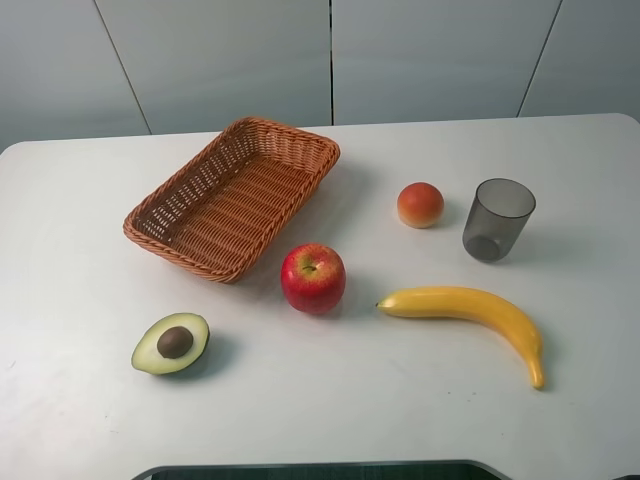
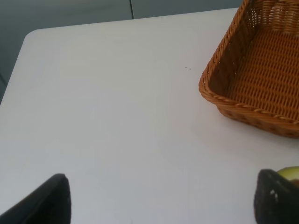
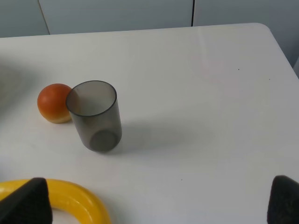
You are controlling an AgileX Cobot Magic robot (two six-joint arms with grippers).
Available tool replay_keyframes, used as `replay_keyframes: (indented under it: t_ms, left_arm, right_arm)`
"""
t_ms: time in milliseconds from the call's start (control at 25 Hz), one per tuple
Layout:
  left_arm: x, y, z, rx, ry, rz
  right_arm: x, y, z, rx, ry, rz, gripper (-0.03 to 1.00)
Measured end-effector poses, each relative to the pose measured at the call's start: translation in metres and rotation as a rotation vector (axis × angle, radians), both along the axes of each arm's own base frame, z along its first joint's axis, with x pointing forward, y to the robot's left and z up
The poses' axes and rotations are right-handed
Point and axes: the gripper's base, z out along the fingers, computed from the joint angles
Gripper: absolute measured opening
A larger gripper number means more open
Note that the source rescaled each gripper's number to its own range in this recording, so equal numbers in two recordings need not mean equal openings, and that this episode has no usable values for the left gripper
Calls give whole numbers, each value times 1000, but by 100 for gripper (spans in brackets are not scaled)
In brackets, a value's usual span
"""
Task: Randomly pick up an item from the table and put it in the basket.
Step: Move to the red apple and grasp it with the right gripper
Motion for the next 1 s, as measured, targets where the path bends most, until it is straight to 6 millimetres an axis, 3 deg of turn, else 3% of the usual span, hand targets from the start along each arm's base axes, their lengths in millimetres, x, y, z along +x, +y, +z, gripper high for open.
replay_keyframes:
  t_ms: [1000]
  left_arm:
    - [0,0,0,0,0,0]
  right_arm:
    - [0,0,1,-2,-8,-2,100]
